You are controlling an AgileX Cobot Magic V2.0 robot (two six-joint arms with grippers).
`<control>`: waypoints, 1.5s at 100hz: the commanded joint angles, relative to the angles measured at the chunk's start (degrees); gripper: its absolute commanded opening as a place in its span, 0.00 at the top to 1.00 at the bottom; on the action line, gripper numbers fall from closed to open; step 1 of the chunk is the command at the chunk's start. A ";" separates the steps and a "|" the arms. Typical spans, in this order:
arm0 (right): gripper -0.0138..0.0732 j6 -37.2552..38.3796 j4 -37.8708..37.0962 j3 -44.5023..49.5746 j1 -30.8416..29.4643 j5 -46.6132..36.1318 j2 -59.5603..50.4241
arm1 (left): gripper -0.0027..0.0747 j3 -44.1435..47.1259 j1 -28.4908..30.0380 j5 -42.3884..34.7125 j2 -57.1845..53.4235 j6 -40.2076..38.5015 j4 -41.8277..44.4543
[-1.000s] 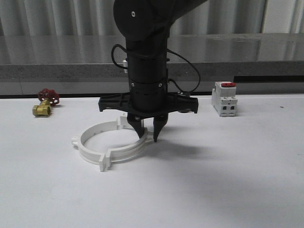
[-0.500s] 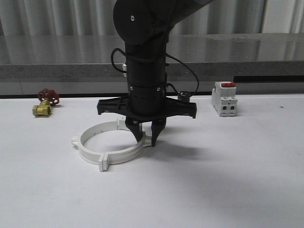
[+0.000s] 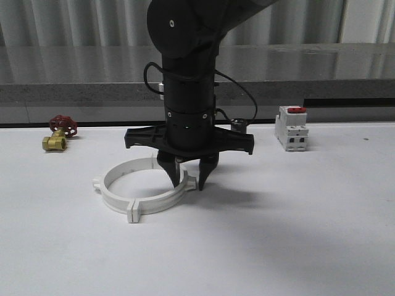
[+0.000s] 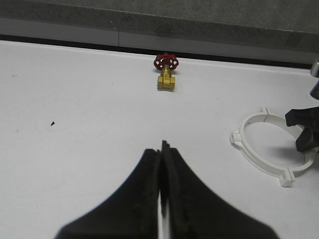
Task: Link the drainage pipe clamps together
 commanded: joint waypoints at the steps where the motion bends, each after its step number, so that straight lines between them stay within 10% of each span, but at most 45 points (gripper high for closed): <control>1: 0.34 -0.07 -0.59 -1.77 0.21 -1.35 -3.51 | 0.99 -1.47 0.18 -4.03 0.60 0.09 0.40; 72: 0.32 -27.53 -0.32 0.12 -5.76 2.48 -19.05 | 0.99 -1.47 0.18 -4.03 0.60 0.09 0.40; 150: 0.32 -44.62 6.18 44.34 -37.34 -4.68 -67.16 | 0.99 -1.47 0.18 -4.03 0.60 0.09 0.40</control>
